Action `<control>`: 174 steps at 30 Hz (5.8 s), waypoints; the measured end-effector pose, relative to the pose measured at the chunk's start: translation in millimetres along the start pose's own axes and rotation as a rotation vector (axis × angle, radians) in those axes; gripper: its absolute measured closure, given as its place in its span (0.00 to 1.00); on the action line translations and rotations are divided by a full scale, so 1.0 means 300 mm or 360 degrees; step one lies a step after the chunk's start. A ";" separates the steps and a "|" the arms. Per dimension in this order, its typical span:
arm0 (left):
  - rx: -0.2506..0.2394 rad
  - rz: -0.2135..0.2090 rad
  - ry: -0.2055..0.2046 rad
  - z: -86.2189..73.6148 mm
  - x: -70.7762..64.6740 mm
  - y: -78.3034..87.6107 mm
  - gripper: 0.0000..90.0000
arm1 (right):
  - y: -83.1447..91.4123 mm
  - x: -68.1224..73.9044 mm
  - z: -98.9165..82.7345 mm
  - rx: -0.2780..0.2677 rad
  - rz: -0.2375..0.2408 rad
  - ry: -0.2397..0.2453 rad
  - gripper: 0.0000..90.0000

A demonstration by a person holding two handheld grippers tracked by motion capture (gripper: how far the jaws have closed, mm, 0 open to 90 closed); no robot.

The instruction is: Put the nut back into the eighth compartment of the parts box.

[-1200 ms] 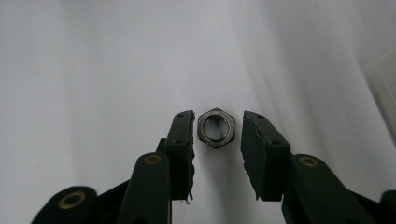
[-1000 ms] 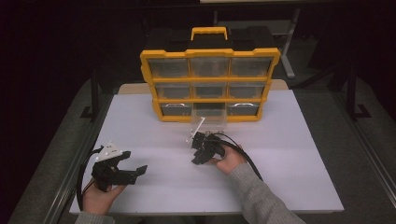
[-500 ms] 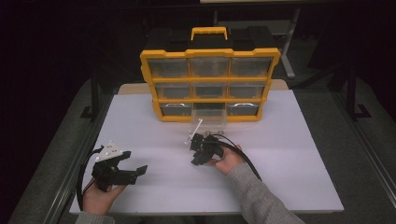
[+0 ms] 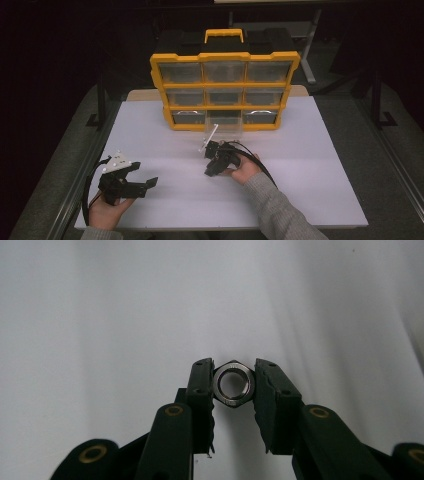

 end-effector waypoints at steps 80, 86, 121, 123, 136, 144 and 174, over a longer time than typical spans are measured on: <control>-0.0016 -0.0015 0.0006 0.003 -0.002 0.000 0.19 | 0.328 -0.355 0.099 -0.0164 -0.0221 -0.0306 0.77; -0.0014 -0.0013 0.0000 0.004 -0.002 0.000 0.19 | 0.306 -0.365 0.081 -0.0151 -0.0227 -0.0332 0.77; -0.0009 -0.0009 -0.0001 0.004 -0.003 -0.003 0.19 | 0.303 -0.354 0.031 -0.0196 -0.0236 -0.0380 0.70; -0.0002 -0.0008 -0.0007 0.004 -0.003 -0.002 0.19 | 0.322 -0.350 0.024 -0.0222 -0.0226 -0.0390 0.70; -0.0013 -0.0013 -0.0005 0.006 -0.011 -0.009 0.19 | 0.421 -0.319 -0.066 -0.0336 -0.0226 -0.0416 0.68; -0.0008 -0.0021 -0.0012 0.007 -0.011 -0.008 0.19 | 0.470 -0.297 -0.131 -0.0373 -0.0227 -0.0449 0.65; 0.0012 -0.0030 -0.0040 -0.004 -0.016 -0.016 0.19 | 0.482 -0.164 -0.402 -0.0470 -0.0304 -0.0568 0.38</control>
Point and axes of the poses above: each handheld gripper's, and its own axes: y roughly backward along the jaws, z roughly out of its top, x roughly to its left, the point moved 3 cm from there along -y, roughly forward along the jaws, and after that the axes turned 9 degrees about -z, right-handed, at the moved point
